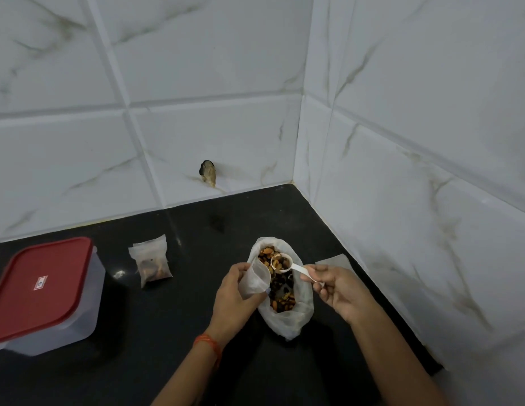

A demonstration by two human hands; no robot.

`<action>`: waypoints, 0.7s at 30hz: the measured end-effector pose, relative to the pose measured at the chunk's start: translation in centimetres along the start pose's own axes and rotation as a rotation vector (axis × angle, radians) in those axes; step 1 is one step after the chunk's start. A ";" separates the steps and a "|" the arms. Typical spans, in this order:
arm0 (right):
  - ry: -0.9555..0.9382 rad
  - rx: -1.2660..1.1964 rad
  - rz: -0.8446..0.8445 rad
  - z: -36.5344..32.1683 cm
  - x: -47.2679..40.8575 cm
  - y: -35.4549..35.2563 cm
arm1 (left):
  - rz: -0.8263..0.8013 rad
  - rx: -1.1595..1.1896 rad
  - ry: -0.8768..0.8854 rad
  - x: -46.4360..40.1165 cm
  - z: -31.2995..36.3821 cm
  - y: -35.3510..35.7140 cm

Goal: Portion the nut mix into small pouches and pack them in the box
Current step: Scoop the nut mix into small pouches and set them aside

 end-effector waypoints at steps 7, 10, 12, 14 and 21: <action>-0.415 0.462 0.211 -2.8 4.8 3.5 | -0.007 0.053 0.036 -0.7 1.2 0.7; -0.779 0.964 0.384 -3.2 6.2 6.0 | -0.003 0.102 0.043 -0.5 1.8 1.0; -1.008 1.050 0.434 -3.4 7.4 6.7 | 0.010 0.142 0.040 -0.4 1.9 0.9; -1.164 1.074 0.473 -3.6 8.4 6.8 | 0.031 0.168 0.034 -0.4 2.0 0.7; -1.207 0.980 0.487 -4.0 8.7 6.2 | 0.063 0.229 0.017 -0.3 2.3 0.4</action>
Point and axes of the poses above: each hand's wrist, its own x-axis away from the middle knuckle, its own y-axis out of the palm, z = x × y, the point moved 9 cm from there along -x, towards the middle knuckle, and after that the axes turned 14 degrees about y, right-handed, at the moved point
